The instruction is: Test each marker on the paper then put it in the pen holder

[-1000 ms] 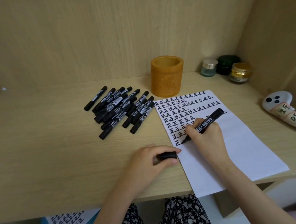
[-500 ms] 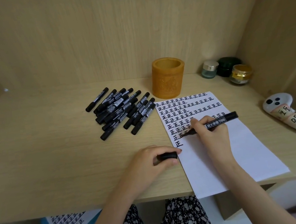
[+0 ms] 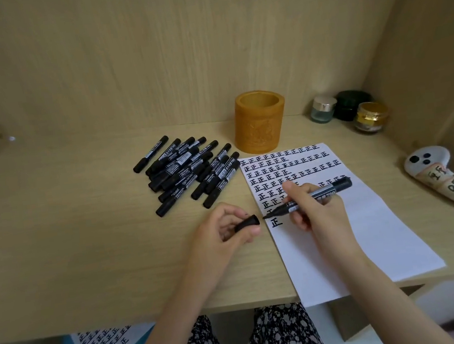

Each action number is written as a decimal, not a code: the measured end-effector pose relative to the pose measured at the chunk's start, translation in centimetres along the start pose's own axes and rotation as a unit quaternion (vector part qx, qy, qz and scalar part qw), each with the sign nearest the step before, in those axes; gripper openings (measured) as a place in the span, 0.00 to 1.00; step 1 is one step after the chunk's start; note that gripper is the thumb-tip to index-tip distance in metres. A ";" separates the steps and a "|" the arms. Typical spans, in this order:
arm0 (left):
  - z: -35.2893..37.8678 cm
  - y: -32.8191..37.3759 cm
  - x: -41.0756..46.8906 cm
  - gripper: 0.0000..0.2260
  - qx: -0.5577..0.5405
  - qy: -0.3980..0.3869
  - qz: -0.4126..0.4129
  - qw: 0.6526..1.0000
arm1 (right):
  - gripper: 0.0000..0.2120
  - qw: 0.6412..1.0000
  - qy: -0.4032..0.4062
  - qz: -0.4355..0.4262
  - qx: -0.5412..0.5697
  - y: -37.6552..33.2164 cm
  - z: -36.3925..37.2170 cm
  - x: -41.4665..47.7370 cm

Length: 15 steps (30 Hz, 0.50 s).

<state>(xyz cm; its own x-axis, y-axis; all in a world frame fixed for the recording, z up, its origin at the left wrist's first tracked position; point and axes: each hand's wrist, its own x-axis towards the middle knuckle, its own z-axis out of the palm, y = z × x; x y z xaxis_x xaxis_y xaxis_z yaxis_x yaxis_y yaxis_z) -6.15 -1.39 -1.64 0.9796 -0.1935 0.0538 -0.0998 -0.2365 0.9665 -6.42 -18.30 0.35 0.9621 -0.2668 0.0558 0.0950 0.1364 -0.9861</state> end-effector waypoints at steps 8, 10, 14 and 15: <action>0.1 0.2 -0.2 0.10 -0.023 -0.014 0.013 1.000 | 0.16 0.998 -0.022 -0.052 -0.042 0.7 1.5 -0.2; 0.0 0.3 -0.3 0.10 -0.035 -0.012 0.014 0.999 | 0.16 0.995 -0.035 -0.067 -0.059 0.9 1.9 -0.4; -0.1 0.5 -0.4 0.10 -0.061 0.000 0.030 0.998 | 0.20 0.994 -0.035 -0.089 -0.060 1.2 2.5 -0.4; -0.2 0.5 -0.4 0.10 -0.065 0.001 0.034 0.997 | 0.20 0.994 -0.032 -0.091 -0.058 1.3 2.6 -0.4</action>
<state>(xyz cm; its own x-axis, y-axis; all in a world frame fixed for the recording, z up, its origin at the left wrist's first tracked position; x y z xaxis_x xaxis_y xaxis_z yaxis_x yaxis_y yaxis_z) -6.56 -1.27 -1.17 0.9720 -0.2019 0.1204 -0.1423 -0.0975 0.9850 -6.00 -15.53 -0.52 0.9466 -0.2147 0.2406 0.2421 -0.0199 -0.9701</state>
